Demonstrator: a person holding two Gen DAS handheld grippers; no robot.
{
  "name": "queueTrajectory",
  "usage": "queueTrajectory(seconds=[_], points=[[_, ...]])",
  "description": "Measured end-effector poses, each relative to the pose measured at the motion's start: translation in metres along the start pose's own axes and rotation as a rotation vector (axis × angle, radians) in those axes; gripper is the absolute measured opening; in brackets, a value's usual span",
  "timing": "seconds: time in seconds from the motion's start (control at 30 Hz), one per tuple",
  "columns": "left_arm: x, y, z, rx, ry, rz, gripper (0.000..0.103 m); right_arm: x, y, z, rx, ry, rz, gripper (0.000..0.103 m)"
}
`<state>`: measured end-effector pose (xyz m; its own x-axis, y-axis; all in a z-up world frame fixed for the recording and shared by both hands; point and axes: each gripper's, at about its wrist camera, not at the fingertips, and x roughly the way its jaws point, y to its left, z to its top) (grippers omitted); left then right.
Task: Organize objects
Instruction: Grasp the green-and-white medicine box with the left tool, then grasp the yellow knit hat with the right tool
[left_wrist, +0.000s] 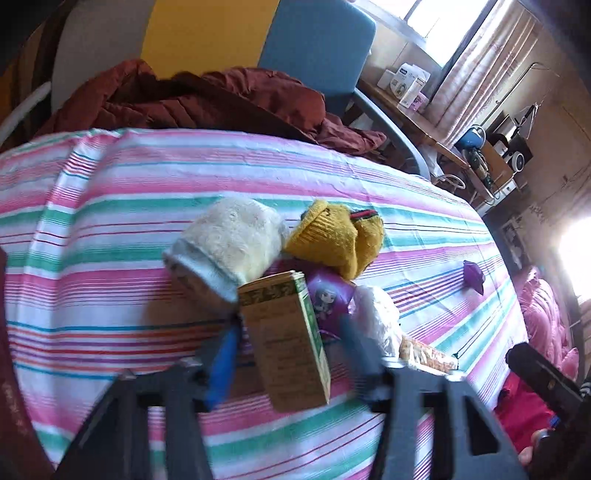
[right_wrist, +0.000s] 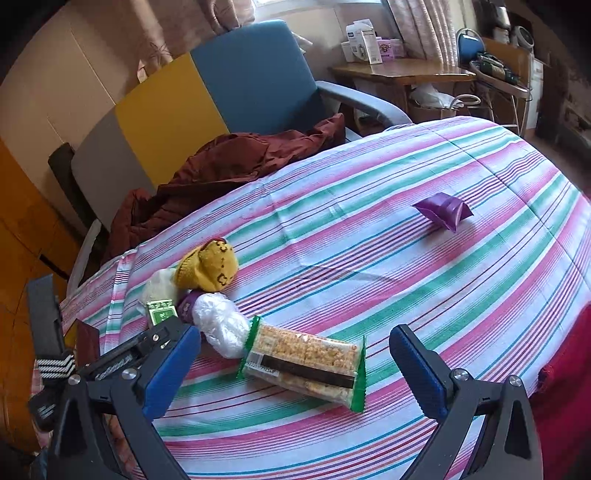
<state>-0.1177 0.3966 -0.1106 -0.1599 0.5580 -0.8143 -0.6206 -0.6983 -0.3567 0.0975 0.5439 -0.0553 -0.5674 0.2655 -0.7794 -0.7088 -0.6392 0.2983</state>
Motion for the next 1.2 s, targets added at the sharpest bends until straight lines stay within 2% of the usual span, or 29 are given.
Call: queueTrajectory(seconds=[0.03,0.23,0.37,0.47,0.6,0.73,0.83,1.0,1.07,1.2], points=[[0.001,0.000,0.000,-0.001,0.001,-0.005,0.031,0.001,-0.001,0.000,0.000,0.004,-0.004,0.103],[-0.017,0.004,-0.024,0.015,-0.009,-0.019,0.030,0.006,-0.004,0.001,0.006,0.017,-0.024,0.103],[-0.039,-0.001,-0.050,0.101,0.005,0.006,0.030,0.003,-0.021,0.007,0.065,-0.002,-0.043,0.103],[-0.052,-0.005,-0.071,0.164,0.051,0.004,0.030,0.009,-0.032,0.009,0.107,0.025,-0.030,0.103],[-0.064,-0.004,-0.102,0.201,0.138,-0.023,0.030,0.027,-0.024,0.008,0.053,0.084,-0.039,0.103],[-0.070,-0.002,-0.120,0.215,0.163,-0.028,0.030,0.044,-0.009,0.006,-0.058,0.105,-0.052,0.103],[-0.064,0.000,-0.120,0.211,0.161,0.004,0.030,0.059,0.001,0.001,-0.135,0.131,-0.059,0.103],[-0.062,-0.001,-0.124,0.232,0.109,0.041,0.029,0.086,0.005,-0.013,-0.156,0.269,-0.032,0.103],[-0.065,-0.001,-0.127,0.241,0.095,0.050,0.030,0.086,0.013,-0.019,-0.201,0.309,-0.039,0.103],[-0.064,-0.004,-0.130,0.244,0.080,0.062,0.029,0.077,0.018,-0.025,-0.188,0.336,0.017,0.102]])
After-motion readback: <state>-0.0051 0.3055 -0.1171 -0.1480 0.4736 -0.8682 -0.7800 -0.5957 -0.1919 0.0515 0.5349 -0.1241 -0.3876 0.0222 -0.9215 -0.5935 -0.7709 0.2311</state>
